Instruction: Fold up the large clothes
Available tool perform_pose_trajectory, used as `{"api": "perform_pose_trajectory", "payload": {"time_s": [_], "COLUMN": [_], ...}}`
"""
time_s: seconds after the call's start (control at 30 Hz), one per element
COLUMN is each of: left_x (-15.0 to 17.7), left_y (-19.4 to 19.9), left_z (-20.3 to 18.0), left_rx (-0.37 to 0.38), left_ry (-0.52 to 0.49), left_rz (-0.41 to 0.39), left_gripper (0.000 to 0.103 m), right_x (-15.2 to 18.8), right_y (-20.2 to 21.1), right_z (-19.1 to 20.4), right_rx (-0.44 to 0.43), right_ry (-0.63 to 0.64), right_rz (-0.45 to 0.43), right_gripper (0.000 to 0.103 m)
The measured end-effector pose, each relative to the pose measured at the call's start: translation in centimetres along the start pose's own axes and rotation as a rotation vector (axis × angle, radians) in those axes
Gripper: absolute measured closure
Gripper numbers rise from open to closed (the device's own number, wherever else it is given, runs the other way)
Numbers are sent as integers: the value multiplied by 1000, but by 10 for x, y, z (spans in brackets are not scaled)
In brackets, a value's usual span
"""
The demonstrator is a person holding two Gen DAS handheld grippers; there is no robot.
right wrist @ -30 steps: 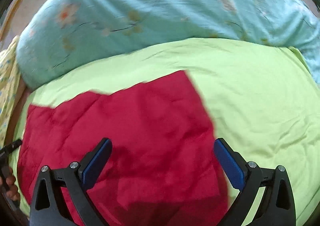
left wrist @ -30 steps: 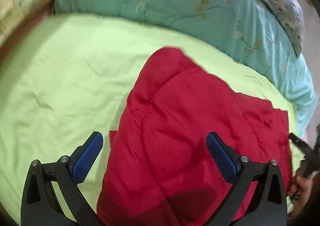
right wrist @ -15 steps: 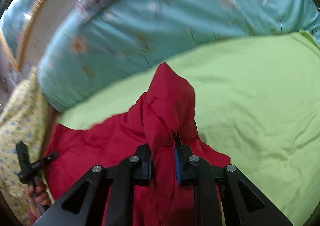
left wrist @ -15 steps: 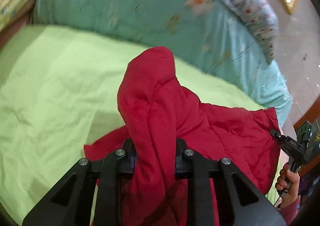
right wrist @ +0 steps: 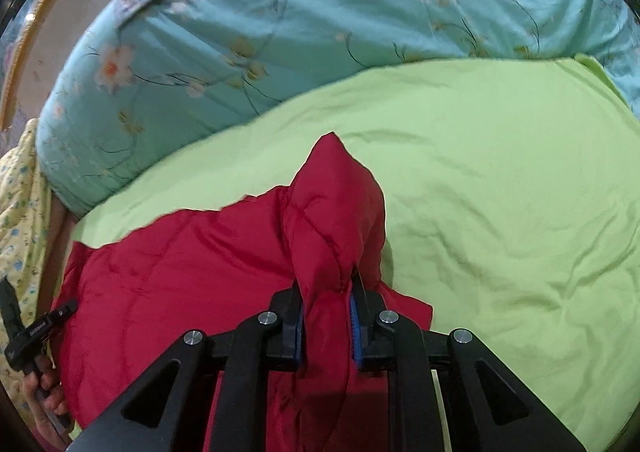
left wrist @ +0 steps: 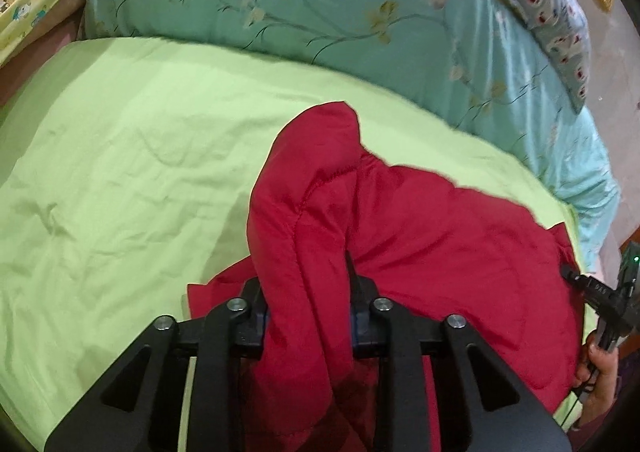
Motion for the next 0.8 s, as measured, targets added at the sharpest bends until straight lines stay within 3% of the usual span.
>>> {"api": "perform_pose_trajectory", "payload": {"time_s": [0.17, 0.33, 0.53, 0.8], "left_x": [7, 13, 44, 55], "left_y": [-15, 27, 83, 119], "left_z": [12, 12, -7, -26], "left_rx": [-26, 22, 49, 71], "left_ry": [40, 68, 35, -19], "left_rz": [28, -35, -107, -180], "left_gripper": [56, 56, 53, 53], "right_x": [6, 5, 4, 2], "right_y": [-11, -11, -12, 24], "right_z": [-6, -8, -13, -1], "right_rx": [46, 61, 79, 107], "right_ry": [-24, -25, -68, -19], "right_rz": [18, 19, 27, -34], "right_gripper": [74, 73, 53, 51]}}
Point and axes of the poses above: each gripper's, at about its wrist camera, not at the fingertips, and y roughly against the way its jaws point, z to its left, x to its underside, the point moved 2 cm from there along -y, roughly the way its jaws point, and after that the axes turned 1 degree about -x, right-handed, at the moved point
